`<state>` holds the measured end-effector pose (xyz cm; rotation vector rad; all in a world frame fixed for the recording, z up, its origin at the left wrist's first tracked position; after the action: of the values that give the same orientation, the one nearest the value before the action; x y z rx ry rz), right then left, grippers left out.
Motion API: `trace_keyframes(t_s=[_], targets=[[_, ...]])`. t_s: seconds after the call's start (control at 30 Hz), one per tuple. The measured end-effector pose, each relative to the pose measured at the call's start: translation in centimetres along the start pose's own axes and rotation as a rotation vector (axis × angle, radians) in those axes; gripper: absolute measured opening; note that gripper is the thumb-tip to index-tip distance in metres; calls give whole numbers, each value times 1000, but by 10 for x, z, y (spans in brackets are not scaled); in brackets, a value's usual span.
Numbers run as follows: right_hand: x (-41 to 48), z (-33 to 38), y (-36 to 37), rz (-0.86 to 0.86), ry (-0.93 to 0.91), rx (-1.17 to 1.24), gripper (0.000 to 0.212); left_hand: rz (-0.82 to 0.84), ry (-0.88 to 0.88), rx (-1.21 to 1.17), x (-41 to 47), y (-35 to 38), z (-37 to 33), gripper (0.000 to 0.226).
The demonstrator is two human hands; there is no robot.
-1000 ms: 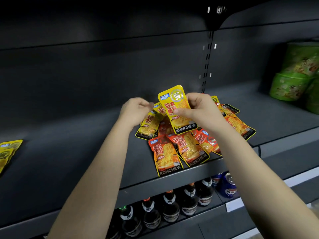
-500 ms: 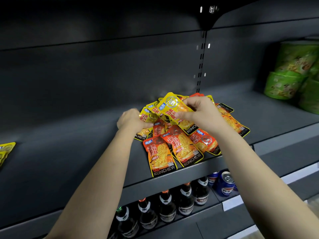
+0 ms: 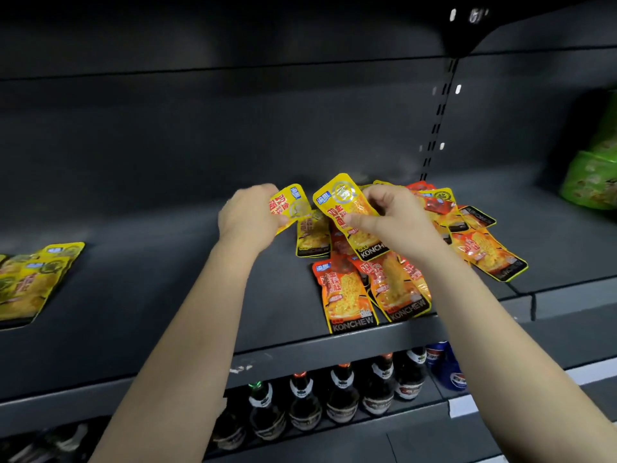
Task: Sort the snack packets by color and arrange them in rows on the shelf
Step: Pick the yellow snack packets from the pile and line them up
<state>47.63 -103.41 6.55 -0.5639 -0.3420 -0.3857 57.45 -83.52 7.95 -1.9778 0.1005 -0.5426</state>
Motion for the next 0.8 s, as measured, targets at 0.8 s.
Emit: trace_keyframes(t_s=[0.8], targets=[[-3,124,259,221,19,22,23,-120,-67,182,-79,-142,264,24]])
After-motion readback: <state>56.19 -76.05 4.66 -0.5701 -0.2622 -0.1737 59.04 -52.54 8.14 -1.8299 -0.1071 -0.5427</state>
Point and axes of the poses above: each hand's wrist, its own x-axis towards the middle knuckle, its own y-axis out of the palm, z = x × y, the point moved 1 cm from there along x, towards the middle knuckle, and after that the axes turned 1 degree about -z, right-handed, at the moved point
